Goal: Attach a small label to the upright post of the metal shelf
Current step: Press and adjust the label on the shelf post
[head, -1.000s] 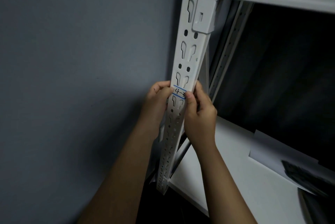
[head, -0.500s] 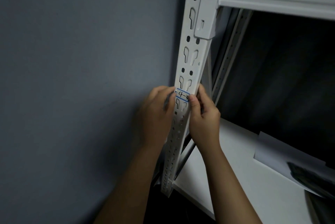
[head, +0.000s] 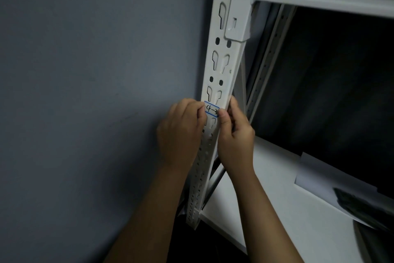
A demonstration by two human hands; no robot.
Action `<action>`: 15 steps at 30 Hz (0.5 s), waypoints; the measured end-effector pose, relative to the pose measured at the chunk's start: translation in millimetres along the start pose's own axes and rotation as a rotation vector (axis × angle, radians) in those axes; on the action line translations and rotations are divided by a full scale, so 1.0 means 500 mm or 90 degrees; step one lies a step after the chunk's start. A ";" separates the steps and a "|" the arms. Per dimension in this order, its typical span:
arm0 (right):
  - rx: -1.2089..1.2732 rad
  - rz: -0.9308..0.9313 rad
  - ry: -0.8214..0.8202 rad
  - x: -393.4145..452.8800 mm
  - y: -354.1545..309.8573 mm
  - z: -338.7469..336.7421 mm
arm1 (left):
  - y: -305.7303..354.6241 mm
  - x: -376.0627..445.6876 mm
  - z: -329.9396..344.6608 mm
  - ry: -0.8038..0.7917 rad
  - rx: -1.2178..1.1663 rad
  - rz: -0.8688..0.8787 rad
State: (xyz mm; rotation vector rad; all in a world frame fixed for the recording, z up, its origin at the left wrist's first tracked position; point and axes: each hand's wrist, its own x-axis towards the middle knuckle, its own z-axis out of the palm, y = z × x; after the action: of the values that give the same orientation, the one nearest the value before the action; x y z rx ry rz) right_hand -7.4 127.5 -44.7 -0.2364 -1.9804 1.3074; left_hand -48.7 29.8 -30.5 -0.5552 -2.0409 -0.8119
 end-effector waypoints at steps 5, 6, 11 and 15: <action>-0.011 -0.004 0.006 -0.001 -0.001 0.002 | -0.005 0.006 0.006 0.020 0.031 0.028; -0.015 -0.006 0.007 -0.001 0.000 0.002 | -0.005 0.006 0.007 0.027 0.036 0.029; -0.033 -0.008 0.020 -0.001 0.002 0.006 | -0.004 0.007 0.012 0.036 0.036 0.038; -0.037 -0.002 0.025 -0.002 0.004 0.007 | -0.003 0.008 0.007 0.026 0.044 0.025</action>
State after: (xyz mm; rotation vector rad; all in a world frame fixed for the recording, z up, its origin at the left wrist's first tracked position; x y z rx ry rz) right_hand -9.6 125.3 -47.7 -0.2843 -1.9866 1.2353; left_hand -53.8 31.8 -29.4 -0.5338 -2.0074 -0.7218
